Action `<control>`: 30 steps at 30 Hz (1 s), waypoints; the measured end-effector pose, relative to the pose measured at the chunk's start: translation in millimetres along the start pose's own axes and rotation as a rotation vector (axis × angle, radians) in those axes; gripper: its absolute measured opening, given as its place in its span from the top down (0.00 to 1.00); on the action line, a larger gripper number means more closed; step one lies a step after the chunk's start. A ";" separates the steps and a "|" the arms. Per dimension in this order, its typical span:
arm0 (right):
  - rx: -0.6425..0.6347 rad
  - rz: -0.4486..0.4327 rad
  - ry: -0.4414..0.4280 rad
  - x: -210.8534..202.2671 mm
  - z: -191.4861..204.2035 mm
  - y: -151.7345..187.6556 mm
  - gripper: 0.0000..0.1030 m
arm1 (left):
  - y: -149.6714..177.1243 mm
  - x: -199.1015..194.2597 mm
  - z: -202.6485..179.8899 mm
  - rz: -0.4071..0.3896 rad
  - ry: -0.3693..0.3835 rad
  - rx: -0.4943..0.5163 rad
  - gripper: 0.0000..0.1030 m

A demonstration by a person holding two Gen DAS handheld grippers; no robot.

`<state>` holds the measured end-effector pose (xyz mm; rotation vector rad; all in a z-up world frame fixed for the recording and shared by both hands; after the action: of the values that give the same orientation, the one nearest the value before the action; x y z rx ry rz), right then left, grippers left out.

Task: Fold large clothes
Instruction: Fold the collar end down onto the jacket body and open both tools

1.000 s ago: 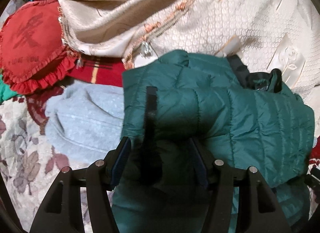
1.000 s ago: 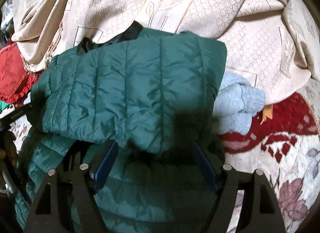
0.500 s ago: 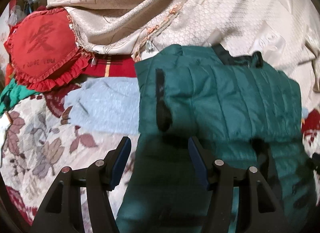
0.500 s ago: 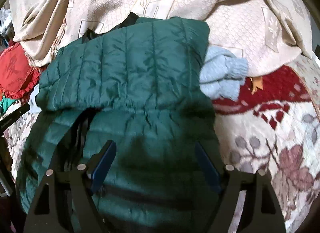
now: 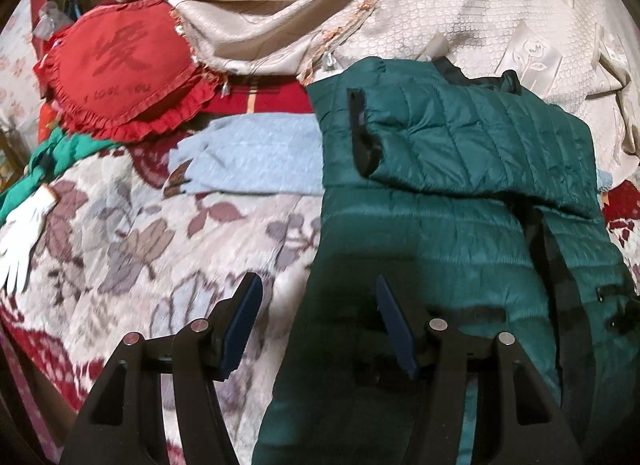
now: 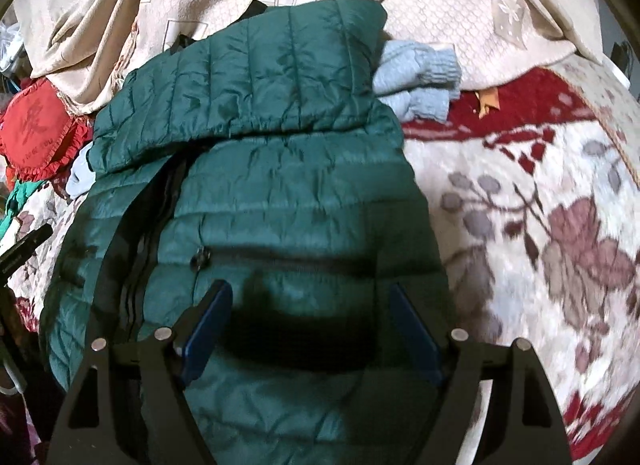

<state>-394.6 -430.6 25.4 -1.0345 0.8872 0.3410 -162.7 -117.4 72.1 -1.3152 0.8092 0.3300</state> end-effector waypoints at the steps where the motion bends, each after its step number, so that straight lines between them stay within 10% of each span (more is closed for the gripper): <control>1: 0.000 0.002 0.000 -1.5 0.2 3.2 0.18 | 3.1 -2.0 1.0 0.002 -0.003 0.002 0.60; 30: -0.018 0.028 0.000 -34.4 -0.5 48.8 0.11 | 57.7 -42.9 9.4 0.071 0.011 0.004 0.60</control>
<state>-446.7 -401.6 22.7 -1.0392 0.9006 0.3735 -226.1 -84.3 60.2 -1.2874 0.8666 0.3780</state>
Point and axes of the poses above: each gripper's, at about its wrist camera, not at the fingertips, and x roughly the way its jaws point, z to its left, y to its underside, the point moved 4 cm from there along x, roughly the way its jaws point, and after that the axes turned 6 degrees about -z, right-handed, at the moved point
